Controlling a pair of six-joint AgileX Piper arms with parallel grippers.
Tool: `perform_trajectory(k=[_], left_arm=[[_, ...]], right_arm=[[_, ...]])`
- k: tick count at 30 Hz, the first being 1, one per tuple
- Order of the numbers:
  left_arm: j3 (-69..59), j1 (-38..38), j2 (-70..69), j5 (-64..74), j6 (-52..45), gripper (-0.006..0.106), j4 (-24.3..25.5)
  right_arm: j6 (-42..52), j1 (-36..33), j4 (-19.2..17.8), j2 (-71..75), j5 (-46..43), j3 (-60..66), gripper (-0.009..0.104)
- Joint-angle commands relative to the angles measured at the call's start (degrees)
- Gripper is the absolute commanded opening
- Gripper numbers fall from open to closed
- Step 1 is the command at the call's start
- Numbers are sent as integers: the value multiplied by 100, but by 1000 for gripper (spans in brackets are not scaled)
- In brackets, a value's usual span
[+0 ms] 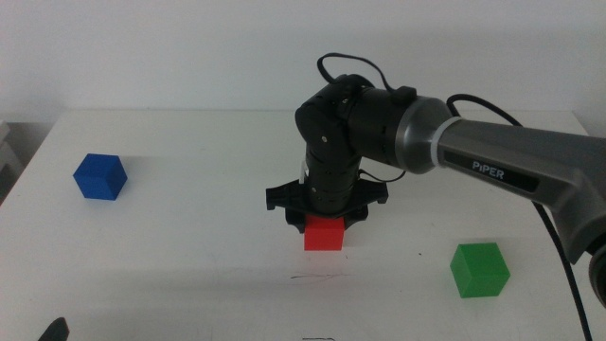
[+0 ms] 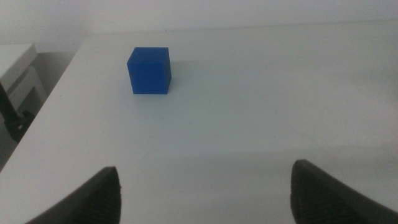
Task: Stack red cubes first, then green, then blue cubes in a specific spot.
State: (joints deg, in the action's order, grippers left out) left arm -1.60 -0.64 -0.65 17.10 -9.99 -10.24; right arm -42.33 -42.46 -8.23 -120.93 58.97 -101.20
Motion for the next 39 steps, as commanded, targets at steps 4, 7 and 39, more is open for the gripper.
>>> perform_trajectory(k=[4, 7, 39], left_arm=[[2, 6, -150, -448, 51, 93, -43], [2, 6, -150, -448, 51, 93, -43], [2, 6, -150, -448, 51, 93, -43]], right_arm=[[-43, -50, 20, 192, -99, -114, -1], [-43, -73, 52, 137, -89, -114, -1], [128, 225, -5, 1563, 520, -455, 94]])
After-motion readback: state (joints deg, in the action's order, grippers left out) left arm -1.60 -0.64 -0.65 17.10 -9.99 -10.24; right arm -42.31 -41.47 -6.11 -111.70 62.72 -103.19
